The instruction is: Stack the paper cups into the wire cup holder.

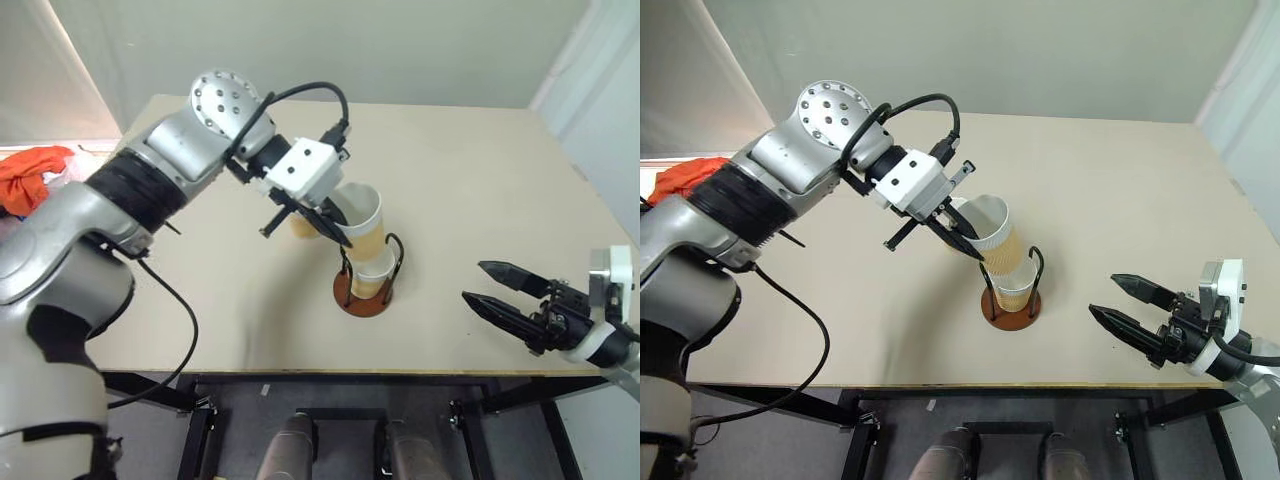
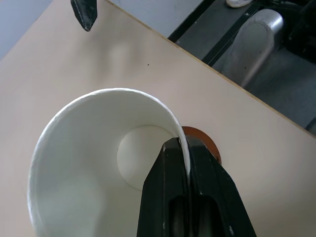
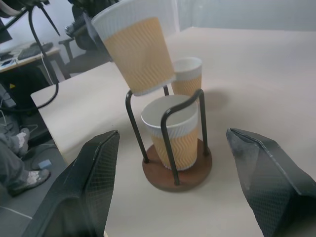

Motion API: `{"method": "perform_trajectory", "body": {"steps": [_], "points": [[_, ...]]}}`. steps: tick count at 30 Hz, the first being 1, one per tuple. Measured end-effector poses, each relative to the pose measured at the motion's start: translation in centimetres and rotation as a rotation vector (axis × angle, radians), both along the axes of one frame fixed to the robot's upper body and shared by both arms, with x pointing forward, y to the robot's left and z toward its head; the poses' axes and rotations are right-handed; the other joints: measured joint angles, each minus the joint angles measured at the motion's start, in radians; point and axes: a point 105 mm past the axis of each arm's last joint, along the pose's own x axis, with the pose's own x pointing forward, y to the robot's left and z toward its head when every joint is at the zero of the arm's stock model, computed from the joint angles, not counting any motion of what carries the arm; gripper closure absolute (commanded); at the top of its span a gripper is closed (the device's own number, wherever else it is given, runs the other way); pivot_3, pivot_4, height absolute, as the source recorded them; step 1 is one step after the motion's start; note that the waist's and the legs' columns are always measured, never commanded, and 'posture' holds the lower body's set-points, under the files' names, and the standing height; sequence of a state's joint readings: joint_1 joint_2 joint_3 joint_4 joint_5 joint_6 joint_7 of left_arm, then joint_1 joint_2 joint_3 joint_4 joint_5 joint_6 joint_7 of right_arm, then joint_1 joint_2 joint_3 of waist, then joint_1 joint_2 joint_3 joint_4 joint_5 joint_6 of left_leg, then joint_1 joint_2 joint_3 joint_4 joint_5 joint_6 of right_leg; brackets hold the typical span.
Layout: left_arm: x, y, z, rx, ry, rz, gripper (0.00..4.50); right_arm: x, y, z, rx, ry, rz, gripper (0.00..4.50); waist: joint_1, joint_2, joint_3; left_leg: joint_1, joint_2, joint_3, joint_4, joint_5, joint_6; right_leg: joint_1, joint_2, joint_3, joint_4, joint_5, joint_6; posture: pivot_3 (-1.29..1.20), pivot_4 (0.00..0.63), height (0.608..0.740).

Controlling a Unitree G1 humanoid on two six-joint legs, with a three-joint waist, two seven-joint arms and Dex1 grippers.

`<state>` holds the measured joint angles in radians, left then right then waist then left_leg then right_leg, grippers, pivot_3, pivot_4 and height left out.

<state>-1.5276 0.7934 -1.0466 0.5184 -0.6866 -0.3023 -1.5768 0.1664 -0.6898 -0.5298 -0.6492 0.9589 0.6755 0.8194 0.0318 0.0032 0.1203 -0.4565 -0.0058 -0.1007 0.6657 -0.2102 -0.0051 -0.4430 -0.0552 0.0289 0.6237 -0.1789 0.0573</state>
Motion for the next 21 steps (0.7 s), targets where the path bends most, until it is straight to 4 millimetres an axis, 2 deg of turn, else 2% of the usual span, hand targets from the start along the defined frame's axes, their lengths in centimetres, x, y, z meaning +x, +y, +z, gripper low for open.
{"method": "perform_trajectory", "body": {"steps": [10, 17, 21], "points": [[0.6, -1.7, -1.5, 0.052, -0.045, -0.050, 4.46, -0.3, -0.1, -0.3, -0.007, 0.001, -0.042, 0.85, 0.007, 0.000, 0.000, 0.000, -0.001, 0.001, 0.001, -0.001, 0.001, 0.001, 0.000, 0.001, -0.001, -0.001, 0.004, 0.00, 0.150, 0.740], [2.1, -2.9, -1.5, 0.034, -0.097, -0.023, 2.22, -0.6, -0.1, -0.5, 0.002, 0.016, -0.060, 0.85, 0.011, 0.000, 0.000, 0.000, -0.001, 0.002, 0.001, 0.000, 0.001, 0.002, 0.000, 0.002, -0.002, -0.001, 0.007, 0.00, 0.150, 0.740], [2.8, -2.8, -0.8, -0.002, -0.118, 0.006, 2.22, -0.4, -0.2, -0.4, 0.002, 0.009, -0.058, 0.85, 0.012, 0.000, 0.000, -0.001, -0.002, 0.003, 0.001, 0.000, 0.000, 0.003, 0.000, 0.002, -0.004, 0.001, 0.012, 0.00, 0.150, 0.740]]}}
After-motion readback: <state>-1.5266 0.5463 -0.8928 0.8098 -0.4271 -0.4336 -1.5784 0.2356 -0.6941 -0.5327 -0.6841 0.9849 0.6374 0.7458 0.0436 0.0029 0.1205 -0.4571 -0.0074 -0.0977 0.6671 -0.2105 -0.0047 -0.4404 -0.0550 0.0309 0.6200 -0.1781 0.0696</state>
